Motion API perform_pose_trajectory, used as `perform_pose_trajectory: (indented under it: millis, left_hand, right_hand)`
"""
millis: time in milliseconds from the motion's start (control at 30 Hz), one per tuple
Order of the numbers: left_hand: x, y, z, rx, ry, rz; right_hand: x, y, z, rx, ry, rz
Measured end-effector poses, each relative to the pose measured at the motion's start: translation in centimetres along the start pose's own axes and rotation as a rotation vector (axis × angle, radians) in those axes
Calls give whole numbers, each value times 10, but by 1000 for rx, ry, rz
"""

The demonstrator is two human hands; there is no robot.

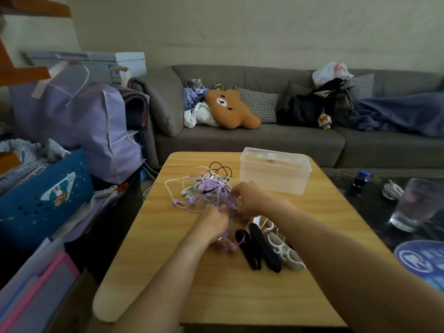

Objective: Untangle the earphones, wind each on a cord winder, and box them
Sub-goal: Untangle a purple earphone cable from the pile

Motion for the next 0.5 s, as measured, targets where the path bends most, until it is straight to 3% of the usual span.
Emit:
perform_pose_trajectory:
  millis: [100,200,333,400,500]
  left_hand:
    - [-25,1,-4,-59,38,29]
    - [-81,1,-12,51,-164,18]
    - [-132,20,-24,96,-380,-186]
    - [-138,24,-39,87,-383,-252]
    - [-133,22,-59,136,-257,-308]
  right_hand:
    - [-16,3,1,-23,-172,93]
    - [-28,24,-1,-51,-313,248]
    - [-19,47,-4,14,-125,200]
    - [-16,62,-13,20,-82,123]
    - [-10,100,-24,-269,-189,418]
Point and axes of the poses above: each hand's wrist, its own z-axis towards the middle knuckle, its own x-axis out of the palm, y = z × x, the point moved 6 cm from there along z, towards the middle knuckle, and after that the axes turned 4 degrees about -x, right-handed, at the moved point
